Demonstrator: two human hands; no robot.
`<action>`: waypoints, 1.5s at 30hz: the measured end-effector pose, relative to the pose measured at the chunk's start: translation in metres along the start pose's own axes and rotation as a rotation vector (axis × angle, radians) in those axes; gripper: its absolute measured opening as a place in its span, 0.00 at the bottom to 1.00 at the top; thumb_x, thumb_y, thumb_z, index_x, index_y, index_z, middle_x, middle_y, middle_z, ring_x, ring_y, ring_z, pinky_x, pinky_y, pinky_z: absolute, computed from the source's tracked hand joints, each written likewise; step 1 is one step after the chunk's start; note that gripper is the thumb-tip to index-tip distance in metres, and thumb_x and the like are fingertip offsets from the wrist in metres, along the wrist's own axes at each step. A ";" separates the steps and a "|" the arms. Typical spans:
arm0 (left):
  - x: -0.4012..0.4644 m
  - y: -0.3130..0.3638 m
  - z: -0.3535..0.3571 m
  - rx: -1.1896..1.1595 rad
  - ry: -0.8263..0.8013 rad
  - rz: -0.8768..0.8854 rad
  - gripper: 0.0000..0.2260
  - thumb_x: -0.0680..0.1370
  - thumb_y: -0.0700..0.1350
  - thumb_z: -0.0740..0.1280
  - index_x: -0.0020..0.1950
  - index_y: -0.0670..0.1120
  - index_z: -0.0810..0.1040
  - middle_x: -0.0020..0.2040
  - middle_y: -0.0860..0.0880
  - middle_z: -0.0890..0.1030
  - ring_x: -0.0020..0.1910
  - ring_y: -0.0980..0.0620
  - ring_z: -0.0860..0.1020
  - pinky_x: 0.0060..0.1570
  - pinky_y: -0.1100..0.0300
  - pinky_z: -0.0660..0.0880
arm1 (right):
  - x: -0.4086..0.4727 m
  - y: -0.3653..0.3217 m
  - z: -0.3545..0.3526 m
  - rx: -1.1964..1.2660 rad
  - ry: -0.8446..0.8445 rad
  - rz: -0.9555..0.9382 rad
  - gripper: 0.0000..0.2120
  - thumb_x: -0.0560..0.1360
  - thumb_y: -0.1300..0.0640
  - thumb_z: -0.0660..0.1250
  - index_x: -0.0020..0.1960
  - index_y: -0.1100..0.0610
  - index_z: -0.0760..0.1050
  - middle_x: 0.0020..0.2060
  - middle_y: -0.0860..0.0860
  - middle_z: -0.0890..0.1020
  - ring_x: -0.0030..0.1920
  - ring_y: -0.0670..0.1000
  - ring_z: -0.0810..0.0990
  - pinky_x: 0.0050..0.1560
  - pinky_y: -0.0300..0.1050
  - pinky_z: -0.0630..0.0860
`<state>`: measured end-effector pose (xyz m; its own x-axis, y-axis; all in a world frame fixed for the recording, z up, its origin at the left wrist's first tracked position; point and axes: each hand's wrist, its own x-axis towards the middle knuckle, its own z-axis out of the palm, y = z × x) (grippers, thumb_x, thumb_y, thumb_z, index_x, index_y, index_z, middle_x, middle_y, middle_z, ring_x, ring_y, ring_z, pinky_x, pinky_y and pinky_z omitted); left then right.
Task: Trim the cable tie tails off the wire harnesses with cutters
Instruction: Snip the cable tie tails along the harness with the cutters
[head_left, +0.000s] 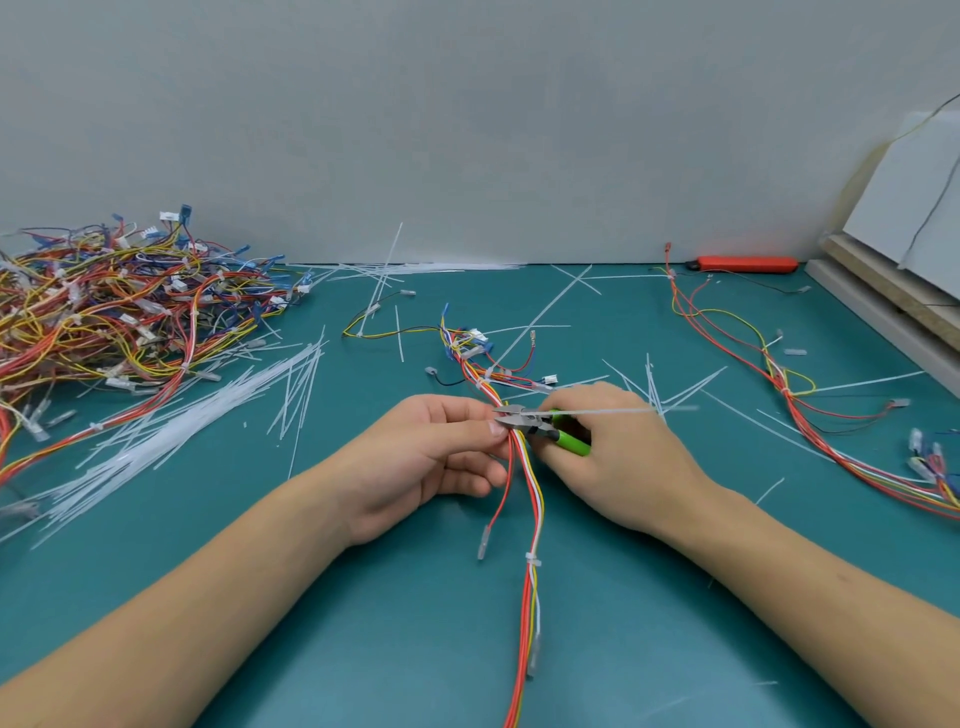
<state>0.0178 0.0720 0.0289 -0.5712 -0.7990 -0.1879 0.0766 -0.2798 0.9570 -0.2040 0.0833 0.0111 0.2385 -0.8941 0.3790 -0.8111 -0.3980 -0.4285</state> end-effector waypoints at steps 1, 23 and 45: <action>0.000 0.000 0.000 0.001 0.005 -0.001 0.04 0.78 0.41 0.70 0.50 0.41 0.83 0.43 0.45 0.84 0.35 0.52 0.81 0.36 0.63 0.79 | -0.001 -0.001 0.000 -0.001 -0.002 -0.001 0.11 0.73 0.45 0.63 0.43 0.51 0.78 0.38 0.45 0.79 0.45 0.53 0.76 0.47 0.54 0.76; -0.002 0.001 0.000 0.005 -0.012 -0.007 0.06 0.76 0.44 0.72 0.50 0.43 0.84 0.43 0.44 0.83 0.35 0.52 0.81 0.37 0.63 0.79 | -0.002 -0.002 -0.003 0.043 -0.039 0.090 0.16 0.70 0.45 0.64 0.33 0.55 0.65 0.25 0.51 0.68 0.31 0.53 0.68 0.33 0.51 0.69; 0.000 -0.001 -0.002 0.010 -0.024 -0.002 0.03 0.78 0.42 0.72 0.49 0.43 0.84 0.42 0.44 0.83 0.36 0.52 0.81 0.36 0.63 0.79 | -0.001 -0.008 -0.007 0.091 -0.039 0.031 0.11 0.71 0.49 0.62 0.37 0.55 0.74 0.30 0.50 0.75 0.36 0.54 0.73 0.39 0.55 0.74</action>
<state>0.0194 0.0711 0.0276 -0.5905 -0.7856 -0.1847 0.0673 -0.2760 0.9588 -0.2019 0.0892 0.0200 0.2359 -0.9131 0.3325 -0.7673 -0.3850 -0.5128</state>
